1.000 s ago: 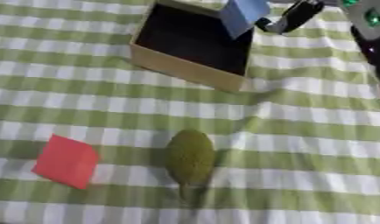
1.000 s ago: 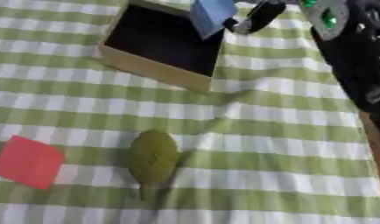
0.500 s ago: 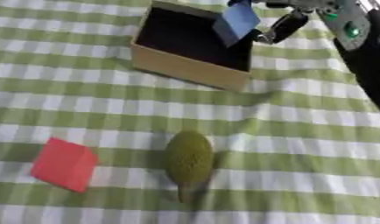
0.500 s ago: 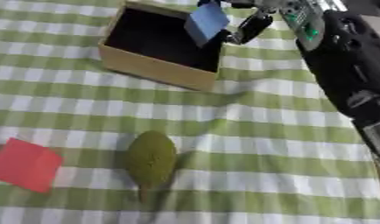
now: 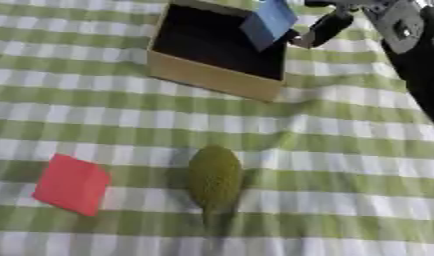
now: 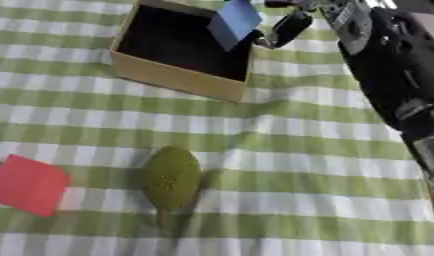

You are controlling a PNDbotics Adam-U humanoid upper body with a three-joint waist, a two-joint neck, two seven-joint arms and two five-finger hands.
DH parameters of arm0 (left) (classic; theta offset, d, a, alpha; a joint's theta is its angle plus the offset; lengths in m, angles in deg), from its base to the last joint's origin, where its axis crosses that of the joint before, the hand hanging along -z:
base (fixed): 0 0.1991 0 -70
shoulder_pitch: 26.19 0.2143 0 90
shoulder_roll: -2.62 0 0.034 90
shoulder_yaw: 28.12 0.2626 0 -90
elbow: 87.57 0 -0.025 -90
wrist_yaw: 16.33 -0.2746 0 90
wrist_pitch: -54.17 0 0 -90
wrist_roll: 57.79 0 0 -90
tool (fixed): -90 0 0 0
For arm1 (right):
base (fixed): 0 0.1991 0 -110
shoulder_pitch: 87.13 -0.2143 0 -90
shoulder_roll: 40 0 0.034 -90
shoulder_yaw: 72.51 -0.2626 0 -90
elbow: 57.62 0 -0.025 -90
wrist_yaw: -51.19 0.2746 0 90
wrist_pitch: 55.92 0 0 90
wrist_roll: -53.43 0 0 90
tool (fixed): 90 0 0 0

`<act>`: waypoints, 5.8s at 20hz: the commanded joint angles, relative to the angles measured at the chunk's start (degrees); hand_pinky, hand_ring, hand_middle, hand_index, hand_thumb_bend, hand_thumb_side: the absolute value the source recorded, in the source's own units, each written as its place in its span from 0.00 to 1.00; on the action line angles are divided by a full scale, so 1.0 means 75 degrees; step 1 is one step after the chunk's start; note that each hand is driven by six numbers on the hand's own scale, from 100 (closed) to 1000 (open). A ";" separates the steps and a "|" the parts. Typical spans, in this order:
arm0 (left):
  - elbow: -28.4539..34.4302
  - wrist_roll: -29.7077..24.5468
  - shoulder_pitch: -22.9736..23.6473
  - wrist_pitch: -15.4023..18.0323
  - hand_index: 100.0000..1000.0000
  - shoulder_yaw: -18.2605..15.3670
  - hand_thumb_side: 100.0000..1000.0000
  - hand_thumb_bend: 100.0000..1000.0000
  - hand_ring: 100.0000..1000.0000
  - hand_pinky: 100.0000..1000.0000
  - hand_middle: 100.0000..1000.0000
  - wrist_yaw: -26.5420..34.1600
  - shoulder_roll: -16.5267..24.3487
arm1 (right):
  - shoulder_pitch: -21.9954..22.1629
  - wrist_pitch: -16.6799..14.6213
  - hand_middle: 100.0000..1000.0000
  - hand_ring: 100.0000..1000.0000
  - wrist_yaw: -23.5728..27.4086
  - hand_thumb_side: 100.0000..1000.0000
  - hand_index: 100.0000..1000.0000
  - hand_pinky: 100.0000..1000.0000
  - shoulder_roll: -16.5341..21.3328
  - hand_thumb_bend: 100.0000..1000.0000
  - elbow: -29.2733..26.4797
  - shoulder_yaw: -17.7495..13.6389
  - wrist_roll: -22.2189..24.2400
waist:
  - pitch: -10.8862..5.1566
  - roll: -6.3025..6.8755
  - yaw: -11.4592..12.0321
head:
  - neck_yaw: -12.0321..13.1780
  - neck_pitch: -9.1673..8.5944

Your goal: Pick up objects on the table and place them in the box.

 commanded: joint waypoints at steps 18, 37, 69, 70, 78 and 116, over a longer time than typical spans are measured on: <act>0.0131 0.0002 0.0064 -0.0070 0.90 -0.0030 0.64 0.04 0.72 0.78 0.77 0.0014 0.0134 | -0.0212 0.0090 0.92 1.00 0.0522 0.21 1.00 1.00 0.0209 0.32 -0.0558 0.0131 0.0660 | -0.0450 0.0007 -0.0064 | 0.0051 0.0290; 0.0131 0.0058 0.0116 -0.0090 0.89 -0.0059 0.63 0.03 0.72 0.78 0.77 0.0007 0.0196 | 0.0311 0.0560 0.85 0.97 0.1364 0.16 1.00 0.97 0.0949 0.00 -0.2148 0.0081 -0.0235 | -0.0556 0.0059 -0.0140 | 0.0416 0.0495; 0.0131 -0.4454 -0.0745 -0.0286 0.92 0.1107 0.46 0.50 0.86 0.93 0.83 -0.2297 0.5255 | 0.7101 0.2963 0.64 0.84 0.2152 0.03 0.82 0.87 0.1637 0.00 -0.7090 -0.3013 -0.7509 | -0.0545 0.0702 -0.0968 | 0.0938 0.0473; 0.0131 -0.4704 -0.0789 -0.0274 0.92 0.1158 0.44 0.53 0.86 0.93 0.83 -0.2326 0.5304 | 0.7117 0.2971 0.65 0.84 0.2151 0.04 0.82 0.88 0.1614 0.00 -0.7090 -0.3013 -0.7521 | -0.0546 0.0714 -0.0963 | 0.0939 0.0481; 0.0131 -0.6611 -0.0860 -0.0117 0.94 0.1638 0.36 0.63 0.90 0.97 0.83 -0.2233 0.5534 | 0.7133 0.3072 0.64 0.83 0.2248 0.15 0.82 0.88 0.1461 0.00 -0.7090 -0.3000 -0.7449 | -0.0528 0.0817 -0.0951 | 0.0933 0.0478; -0.0018 -0.8100 -0.1017 -0.1445 0.95 0.3145 0.08 0.53 0.91 0.97 0.82 -0.3250 0.5147 | 0.7191 0.3398 0.60 0.82 0.2766 0.36 0.81 0.88 0.0714 0.00 -0.7090 -0.2899 -0.6816 | -0.0442 0.0890 -0.1056 | 0.1059 0.0549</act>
